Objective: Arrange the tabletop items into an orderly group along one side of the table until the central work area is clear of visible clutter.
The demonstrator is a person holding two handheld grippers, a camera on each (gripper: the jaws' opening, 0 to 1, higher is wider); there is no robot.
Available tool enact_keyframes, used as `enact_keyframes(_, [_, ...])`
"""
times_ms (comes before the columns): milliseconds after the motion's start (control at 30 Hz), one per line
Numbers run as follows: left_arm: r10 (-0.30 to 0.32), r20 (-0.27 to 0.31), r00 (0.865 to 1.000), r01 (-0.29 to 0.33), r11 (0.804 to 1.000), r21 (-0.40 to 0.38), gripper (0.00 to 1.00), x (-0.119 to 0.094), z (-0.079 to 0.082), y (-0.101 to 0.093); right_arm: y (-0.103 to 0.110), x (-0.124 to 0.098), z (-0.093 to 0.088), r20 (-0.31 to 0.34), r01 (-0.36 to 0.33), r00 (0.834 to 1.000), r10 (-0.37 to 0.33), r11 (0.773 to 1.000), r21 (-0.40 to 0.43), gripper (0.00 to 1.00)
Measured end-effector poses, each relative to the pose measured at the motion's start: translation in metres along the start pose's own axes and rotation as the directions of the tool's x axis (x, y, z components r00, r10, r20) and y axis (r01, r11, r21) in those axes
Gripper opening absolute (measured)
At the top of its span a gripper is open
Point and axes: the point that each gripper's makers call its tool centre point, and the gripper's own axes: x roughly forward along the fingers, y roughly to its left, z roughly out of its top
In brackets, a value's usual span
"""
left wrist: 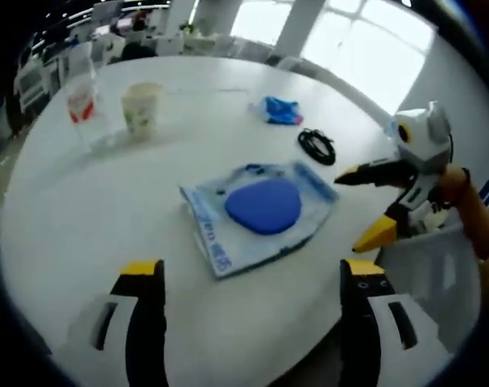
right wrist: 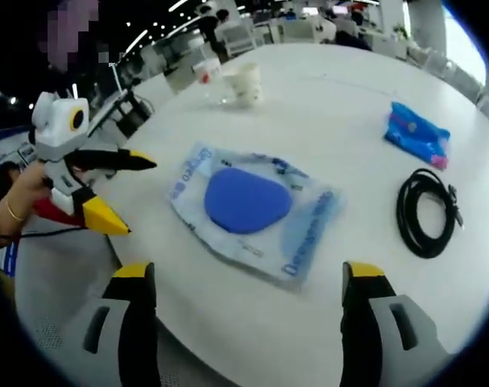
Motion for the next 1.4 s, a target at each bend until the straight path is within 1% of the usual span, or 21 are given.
enact_keyframes(33, [0.008, 0.005, 1.000, -0.008, 1.000, -0.017, 0.77, 0.000, 0.000, 0.002, -0.001, 0.000, 0.000, 0.002, 0.008, 1.000, -0.008, 1.000, -0.002, 0.93])
enact_keyframes(100, [0.024, 0.020, 1.000, -0.023, 0.998, -0.053, 0.73, 0.001, -0.001, 0.007, -0.003, 0.001, 0.001, 0.016, 0.016, 1.000, -0.016, 1.000, -0.001, 0.92])
enact_keyframes(167, [0.031, 0.032, 0.999, -0.029, 0.998, -0.061, 0.70, 0.001, -0.002, 0.009, -0.004, 0.001, 0.002, 0.025, 0.006, 1.000, -0.006, 1.000, 0.021, 0.88])
enact_keyframes(233, [0.038, 0.025, 0.999, -0.036, 0.997, -0.069, 0.67, 0.002, -0.006, 0.012, -0.006, 0.001, 0.000, 0.021, 0.003, 1.000, -0.004, 0.998, 0.064, 0.85])
enact_keyframes(300, [0.037, 0.022, 0.999, -0.035, 0.997, -0.074, 0.64, 0.002, -0.008, 0.013, -0.009, 0.002, -0.001, 0.022, 0.005, 1.000, -0.006, 0.998, 0.065, 0.82])
enact_keyframes(333, [0.034, 0.029, 0.999, -0.032, 0.996, -0.082, 0.61, 0.003, -0.009, 0.014, -0.011, 0.002, -0.002, 0.020, 0.017, 1.000, -0.018, 0.998, 0.065, 0.80])
enact_keyframes(367, [0.028, 0.038, 0.999, -0.025, 0.996, -0.085, 0.58, 0.004, -0.009, 0.014, -0.013, 0.002, -0.002, 0.021, 0.023, 0.999, -0.025, 0.998, 0.059, 0.77])
enact_keyframes(433, [0.017, 0.038, 0.999, -0.012, 0.994, -0.112, 0.52, 0.006, -0.009, 0.014, -0.017, 0.002, -0.003, 0.021, 0.038, 0.999, -0.039, 0.998, 0.046, 0.71])
enact_keyframes(500, [0.005, 0.053, 0.999, 0.001, 0.992, -0.130, 0.49, 0.007, -0.008, 0.014, -0.022, 0.002, -0.006, 0.014, 0.049, 0.999, -0.049, 0.998, 0.047, 0.61])
enact_keyframes(533, [0.018, 0.061, 0.998, -0.008, 0.988, -0.157, 0.47, 0.008, -0.008, 0.016, -0.024, 0.002, -0.007, 0.014, 0.049, 0.999, -0.050, 0.998, 0.047, 0.57])
enact_keyframes(567, [0.024, 0.061, 0.998, -0.013, 0.986, -0.165, 0.45, 0.008, -0.008, 0.018, -0.026, 0.002, -0.008, 0.015, 0.052, 0.999, -0.053, 0.997, 0.055, 0.53])
enact_keyframes(633, [0.031, 0.058, 0.998, -0.019, 0.982, -0.188, 0.40, 0.010, -0.010, 0.020, -0.029, 0.002, -0.008, 0.015, 0.059, 0.998, -0.060, 0.996, 0.072, 0.49])
enact_keyframes(800, [0.029, 0.045, 0.999, -0.020, 0.979, -0.204, 0.36, 0.012, -0.015, 0.020, -0.037, -0.001, -0.006, 0.030, 0.091, 0.995, -0.093, 0.992, 0.083, 0.38])
enact_keyframes(867, [0.030, 0.046, 0.998, -0.020, 0.978, -0.207, 0.31, 0.012, -0.015, 0.021, -0.043, -0.001, -0.007, 0.029, 0.116, 0.993, -0.117, 0.992, 0.052, 0.30])
enact_keyframes(933, [0.030, 0.049, 0.998, -0.018, 0.975, -0.221, 0.24, 0.013, -0.015, 0.022, -0.047, 0.000, -0.008, 0.020, 0.148, 0.989, -0.148, 0.989, -0.003, 0.23])
enact_keyframes(967, [0.031, 0.052, 0.998, -0.019, 0.974, -0.227, 0.22, 0.013, -0.016, 0.023, -0.048, 0.000, -0.009, 0.013, 0.159, 0.987, -0.159, 0.987, -0.018, 0.21])
enact_keyframes(1067, [0.046, 0.033, 0.998, -0.037, 0.972, -0.232, 0.21, 0.014, -0.021, 0.027, -0.048, 0.001, -0.010, 0.008, 0.156, 0.988, -0.156, 0.988, -0.004, 0.18])
enact_keyframes(1200, [0.061, 0.016, 0.998, -0.056, 0.974, -0.219, 0.17, 0.015, -0.024, 0.033, -0.049, 0.001, -0.011, 0.003, 0.164, 0.986, -0.164, 0.986, -0.002, 0.18])
enact_keyframes(1267, [0.075, 0.016, 0.997, -0.070, 0.976, -0.205, 0.17, 0.015, -0.025, 0.036, -0.049, 0.001, -0.011, -0.001, 0.162, 0.987, -0.162, 0.987, -0.005, 0.17])
enact_keyframes(1333, [0.070, 0.019, 0.997, -0.065, 0.976, -0.209, 0.16, 0.015, -0.025, 0.037, -0.048, 0.001, -0.011, -0.002, 0.163, 0.987, -0.163, 0.987, -0.005, 0.17])
enact_keyframes(1400, [0.053, 0.043, 0.998, -0.042, 0.974, -0.223, 0.16, 0.016, -0.021, 0.034, -0.048, 0.001, -0.011, -0.003, 0.165, 0.986, -0.165, 0.986, -0.008, 0.17])
